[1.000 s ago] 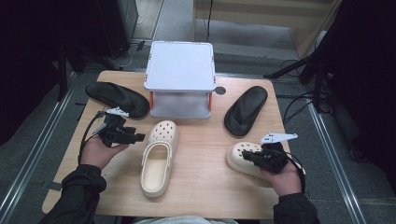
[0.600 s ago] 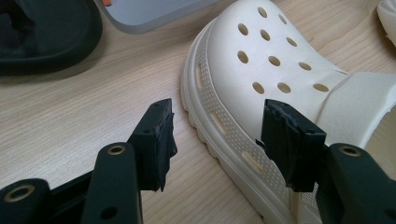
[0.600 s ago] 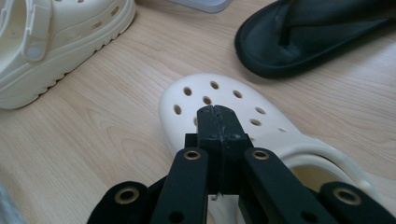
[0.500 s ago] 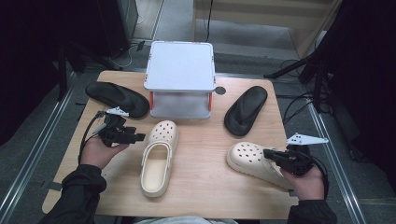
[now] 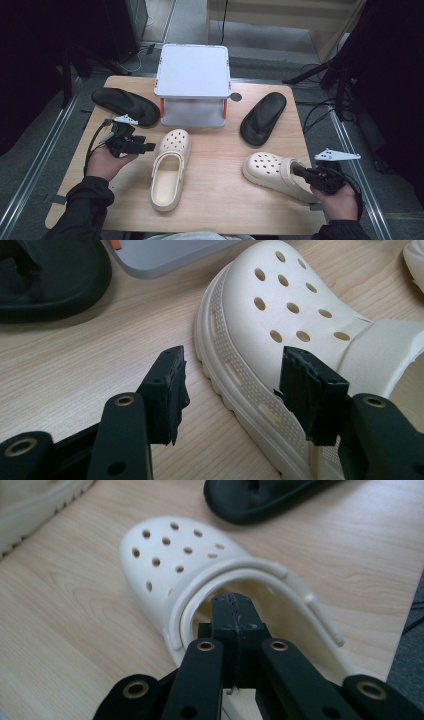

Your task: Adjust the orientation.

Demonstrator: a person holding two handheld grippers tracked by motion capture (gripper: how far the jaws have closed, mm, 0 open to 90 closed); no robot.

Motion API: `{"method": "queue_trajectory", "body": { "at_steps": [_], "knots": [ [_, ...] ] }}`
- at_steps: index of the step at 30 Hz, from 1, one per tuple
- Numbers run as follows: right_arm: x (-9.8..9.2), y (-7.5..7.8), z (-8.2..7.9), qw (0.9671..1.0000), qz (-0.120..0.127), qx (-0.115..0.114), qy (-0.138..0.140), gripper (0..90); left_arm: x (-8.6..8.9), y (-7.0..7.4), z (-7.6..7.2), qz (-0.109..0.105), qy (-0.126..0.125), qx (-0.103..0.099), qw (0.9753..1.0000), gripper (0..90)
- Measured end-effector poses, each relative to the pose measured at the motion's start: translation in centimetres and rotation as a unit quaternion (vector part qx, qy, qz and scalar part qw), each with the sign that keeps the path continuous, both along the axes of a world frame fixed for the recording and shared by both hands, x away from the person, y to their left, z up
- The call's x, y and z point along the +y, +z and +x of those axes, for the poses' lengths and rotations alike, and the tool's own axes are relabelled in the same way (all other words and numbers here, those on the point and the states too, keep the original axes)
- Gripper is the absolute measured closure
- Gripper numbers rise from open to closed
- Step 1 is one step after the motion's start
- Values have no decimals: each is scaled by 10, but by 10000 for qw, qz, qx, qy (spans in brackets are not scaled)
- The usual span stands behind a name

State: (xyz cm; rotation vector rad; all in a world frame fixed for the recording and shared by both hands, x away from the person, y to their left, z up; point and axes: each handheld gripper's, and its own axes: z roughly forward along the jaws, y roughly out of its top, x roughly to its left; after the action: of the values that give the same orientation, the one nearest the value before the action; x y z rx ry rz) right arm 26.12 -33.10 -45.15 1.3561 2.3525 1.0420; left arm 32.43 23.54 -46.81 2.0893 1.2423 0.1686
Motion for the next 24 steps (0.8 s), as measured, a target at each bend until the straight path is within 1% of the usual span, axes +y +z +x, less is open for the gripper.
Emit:
{"method": "queue_trajectory", "body": {
  "at_steps": [2, 4, 5, 6, 11, 14, 16, 19, 24],
  "knots": [
    [3, -3, 0, 9999, -125, 67, 45, 900, 0, 0, 0, 2, 1, -9, 10000, 445],
    [7, -5, 0, 9998, -134, 119, 115, 900, 0, 0, 0, 6, 7, 1, 10000, 444],
    [9, -5, 0, 9997, -200, 68, 125, 900, 0, 0, 0, 12, 8, 6, 10000, 444],
    [10, -5, 0, 9997, -229, 70, 112, 900, 0, 0, 0, 16, 1, 4, 10000, 445],
    [10, -4, 1, 9998, -137, 170, -18, 900, 0, 0, 0, 34, -16, 14, 10000, 444],
    [15, -4, 1, 9997, -126, 194, -11, 900, 0, 0, 0, 4, 3, -5, 10000, 444],
    [21, -4, 3, 9997, -97, 210, -13, 900, 0, 0, 0, 6, 15, 2, 10000, 444],
    [30, -5, 5, 9996, 6, 296, -18, 900, 0, 0, 0, 1, 13, -4, 10000, 444],
    [45, -5, 9, 9994, 62, 324, 90, 900, -1, 0, 0, 17, -3, -1, 10000, 444]
  ]
}}
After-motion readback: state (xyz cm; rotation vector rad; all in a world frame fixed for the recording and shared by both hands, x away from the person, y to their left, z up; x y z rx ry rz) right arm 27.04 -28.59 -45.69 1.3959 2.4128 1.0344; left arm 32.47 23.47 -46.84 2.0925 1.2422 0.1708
